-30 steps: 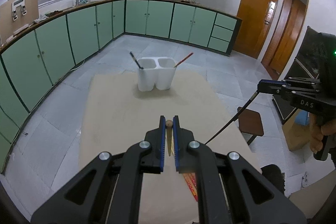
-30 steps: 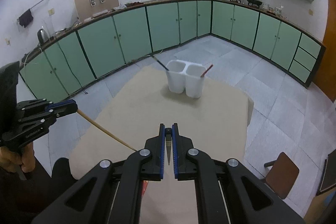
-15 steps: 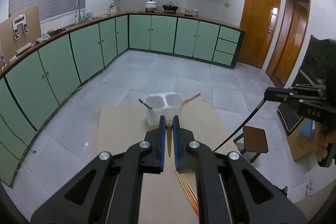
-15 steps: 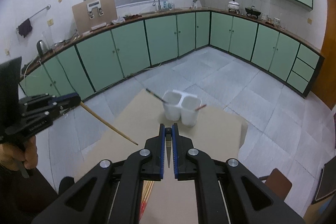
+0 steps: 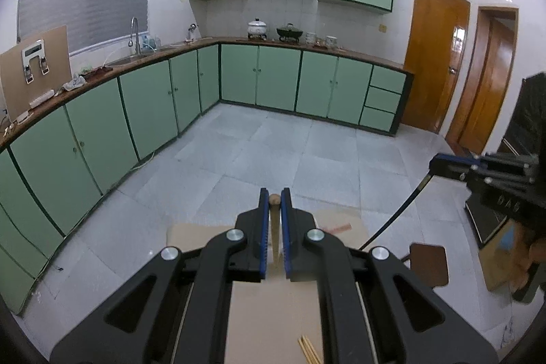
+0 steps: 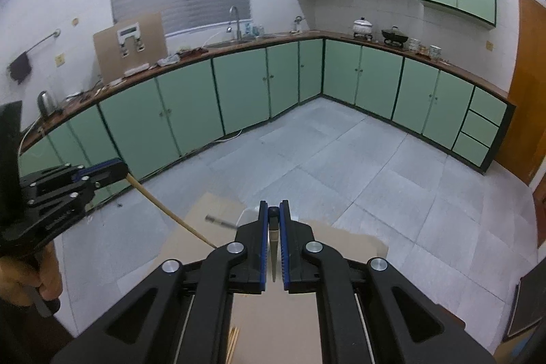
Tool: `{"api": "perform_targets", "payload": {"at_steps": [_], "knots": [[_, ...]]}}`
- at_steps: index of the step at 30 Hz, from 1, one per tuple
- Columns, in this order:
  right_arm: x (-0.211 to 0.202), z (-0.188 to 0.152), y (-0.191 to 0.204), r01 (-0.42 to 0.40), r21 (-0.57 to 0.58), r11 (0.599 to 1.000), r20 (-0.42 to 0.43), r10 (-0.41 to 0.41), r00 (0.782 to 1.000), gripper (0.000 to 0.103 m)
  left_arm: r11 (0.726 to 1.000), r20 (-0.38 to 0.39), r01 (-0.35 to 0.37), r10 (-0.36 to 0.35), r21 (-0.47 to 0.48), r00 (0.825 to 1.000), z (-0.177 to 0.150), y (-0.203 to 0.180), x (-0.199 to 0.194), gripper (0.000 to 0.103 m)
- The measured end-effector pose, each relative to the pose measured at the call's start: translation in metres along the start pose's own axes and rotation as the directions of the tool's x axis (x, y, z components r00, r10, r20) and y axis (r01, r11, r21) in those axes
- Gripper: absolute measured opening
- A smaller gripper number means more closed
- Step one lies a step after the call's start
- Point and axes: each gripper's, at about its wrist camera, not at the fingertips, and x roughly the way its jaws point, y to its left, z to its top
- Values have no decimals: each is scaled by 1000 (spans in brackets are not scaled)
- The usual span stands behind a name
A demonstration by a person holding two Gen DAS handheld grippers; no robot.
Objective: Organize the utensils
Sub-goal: 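Lift both chopsticks and carry them toward the white holder, then lower both chopsticks into the white holder and open both tools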
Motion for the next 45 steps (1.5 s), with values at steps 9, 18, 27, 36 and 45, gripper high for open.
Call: {"api": "perform_targets", "payload": {"at_steps": [9,18,27,36,45], "knots": [[90,22,-22,44,77,996,25,-46,999,6,999,-8,-21,21,-44,1000,3,12,97,6],[172,-17,-48,38,140,989,-19,-36,999,6,995,-43,-7,3,-97,999,-41,31,177,6],[203,-44,-68,28,191,981,-78,-14,997,10,995,-68,-16,8,-103,998,-61,40,197,16],[149,-40,-77,28,194,981,2,-28,1000,22,993,8,-32,33,-111,999,-54,56,144,45],[51,-84,-58,5,149,989,111,-22,994,31,994,101,-36,47,-108,994,-108,55,45,67]]}}
